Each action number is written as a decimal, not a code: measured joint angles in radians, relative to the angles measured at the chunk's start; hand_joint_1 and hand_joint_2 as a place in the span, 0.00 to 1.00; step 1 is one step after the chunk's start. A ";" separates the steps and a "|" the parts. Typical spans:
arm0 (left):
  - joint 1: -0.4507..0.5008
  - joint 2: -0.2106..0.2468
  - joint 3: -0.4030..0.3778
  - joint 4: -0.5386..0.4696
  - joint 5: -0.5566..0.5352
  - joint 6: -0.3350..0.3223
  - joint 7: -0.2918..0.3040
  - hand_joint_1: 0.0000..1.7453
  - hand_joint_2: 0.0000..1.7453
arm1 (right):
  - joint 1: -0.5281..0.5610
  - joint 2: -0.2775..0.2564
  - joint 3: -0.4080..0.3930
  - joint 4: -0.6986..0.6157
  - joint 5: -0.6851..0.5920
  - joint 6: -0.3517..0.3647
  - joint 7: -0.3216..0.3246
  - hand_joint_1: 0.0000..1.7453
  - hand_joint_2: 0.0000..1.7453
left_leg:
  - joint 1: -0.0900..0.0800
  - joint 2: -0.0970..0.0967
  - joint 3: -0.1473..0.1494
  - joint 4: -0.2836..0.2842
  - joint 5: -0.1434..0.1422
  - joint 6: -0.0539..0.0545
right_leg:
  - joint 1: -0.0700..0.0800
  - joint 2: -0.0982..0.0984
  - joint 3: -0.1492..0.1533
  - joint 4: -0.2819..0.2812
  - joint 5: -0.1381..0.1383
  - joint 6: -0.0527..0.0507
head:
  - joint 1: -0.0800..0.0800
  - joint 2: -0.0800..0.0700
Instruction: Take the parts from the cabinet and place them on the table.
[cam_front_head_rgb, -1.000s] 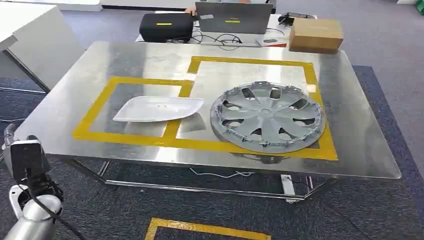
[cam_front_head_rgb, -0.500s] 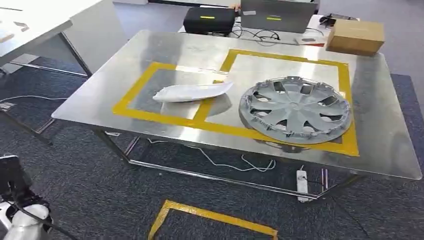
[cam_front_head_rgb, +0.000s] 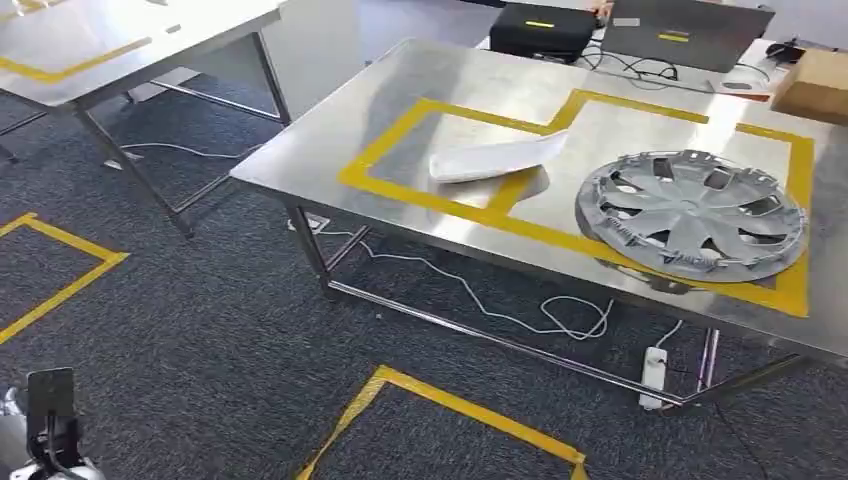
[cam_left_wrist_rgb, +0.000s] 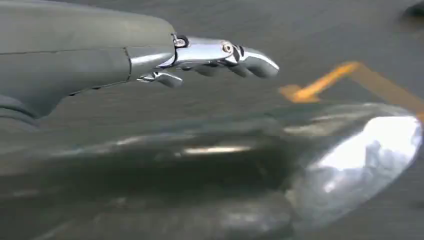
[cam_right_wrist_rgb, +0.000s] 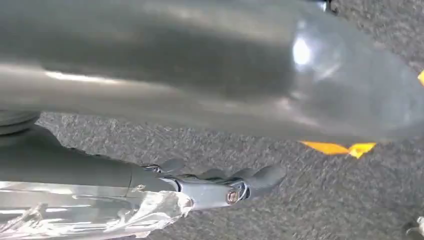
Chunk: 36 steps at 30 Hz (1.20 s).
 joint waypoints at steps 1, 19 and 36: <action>0.007 -0.004 0.009 0.033 0.010 -0.024 0.005 0.00 0.00 | 0.002 0.000 0.003 0.000 -0.002 -0.003 0.003 0.00 0.00 | 0.001 -0.006 -0.012 0.000 0.010 0.014 | -0.006 0.048 -0.004 0.009 -0.027 0.012 | 0.001 0.000; 0.045 -0.069 0.104 0.269 -0.019 -0.229 0.014 0.00 0.00 | 0.026 0.001 0.027 -0.024 -0.013 -0.013 0.022 0.00 0.00 | -0.026 -0.080 -0.210 0.147 -0.025 -0.002 | 0.042 0.146 0.137 -0.062 -0.093 -0.087 | 0.001 0.000; 0.143 -0.135 -0.088 0.158 -0.049 -0.368 0.144 0.00 0.00 | 0.015 -0.005 -0.016 -0.035 -0.019 0.046 -0.018 0.00 0.00 | -0.020 -0.070 -0.060 -0.010 0.063 0.047 | 0.022 0.140 -0.057 0.286 -0.249 -0.016 | -0.008 0.000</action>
